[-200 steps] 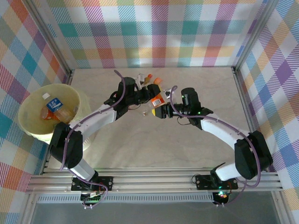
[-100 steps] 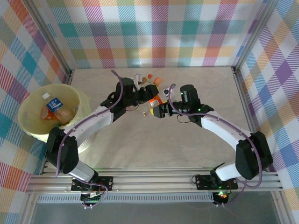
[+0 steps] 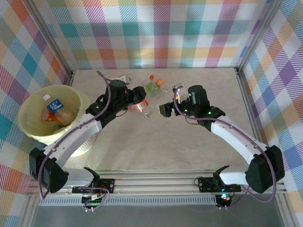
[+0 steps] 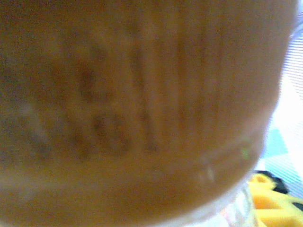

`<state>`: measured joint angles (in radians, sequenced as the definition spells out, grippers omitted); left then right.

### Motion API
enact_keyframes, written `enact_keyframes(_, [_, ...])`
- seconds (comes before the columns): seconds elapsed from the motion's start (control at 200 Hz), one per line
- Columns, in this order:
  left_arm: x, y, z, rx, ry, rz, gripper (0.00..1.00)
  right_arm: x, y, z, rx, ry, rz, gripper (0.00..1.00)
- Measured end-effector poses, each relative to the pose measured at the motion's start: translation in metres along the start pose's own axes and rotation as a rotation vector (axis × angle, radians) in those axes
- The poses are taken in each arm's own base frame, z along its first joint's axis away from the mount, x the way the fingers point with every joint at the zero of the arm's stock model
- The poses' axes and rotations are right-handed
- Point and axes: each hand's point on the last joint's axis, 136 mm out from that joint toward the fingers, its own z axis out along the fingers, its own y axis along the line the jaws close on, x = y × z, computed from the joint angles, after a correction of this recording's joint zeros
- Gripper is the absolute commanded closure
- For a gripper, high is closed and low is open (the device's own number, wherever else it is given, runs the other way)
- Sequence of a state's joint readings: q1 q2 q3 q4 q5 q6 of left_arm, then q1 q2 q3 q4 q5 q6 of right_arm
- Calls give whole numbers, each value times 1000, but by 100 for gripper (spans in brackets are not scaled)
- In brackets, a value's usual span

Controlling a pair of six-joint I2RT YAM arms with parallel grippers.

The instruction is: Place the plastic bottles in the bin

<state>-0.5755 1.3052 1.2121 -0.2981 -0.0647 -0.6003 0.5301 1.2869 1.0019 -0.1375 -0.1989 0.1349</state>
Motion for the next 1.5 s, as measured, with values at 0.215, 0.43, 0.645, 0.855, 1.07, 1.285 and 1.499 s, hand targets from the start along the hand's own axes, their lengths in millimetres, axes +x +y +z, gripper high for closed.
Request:
enact_keyframes(0.215, [-34,16,-54,-156,-96,60,51,11,-24,3,120,3,43,0])
enact_keyframes(0.43, [-86,41,-138,-385,-293,122,50,7,-29,3,151,-25,54,0])
enact_keyframes(0.645, [-113,93,-201,-656,-419,128,48,6,-31,3,162,-31,64,0])
enact_keyframes(0.855, [-126,180,-241,-883,-451,-55,47,4,-31,3,160,-42,65,0])
enact_keyframes(1.07, [-125,209,-244,-883,-406,-149,43,1,-30,3,158,-52,62,0])
enact_keyframes(1.285, [-116,231,-217,-858,-291,-226,33,1,-30,3,158,-52,62,0])
enact_keyframes(1.499, [-111,242,-209,-845,-254,-307,13,1,-32,3,165,-58,61,0])
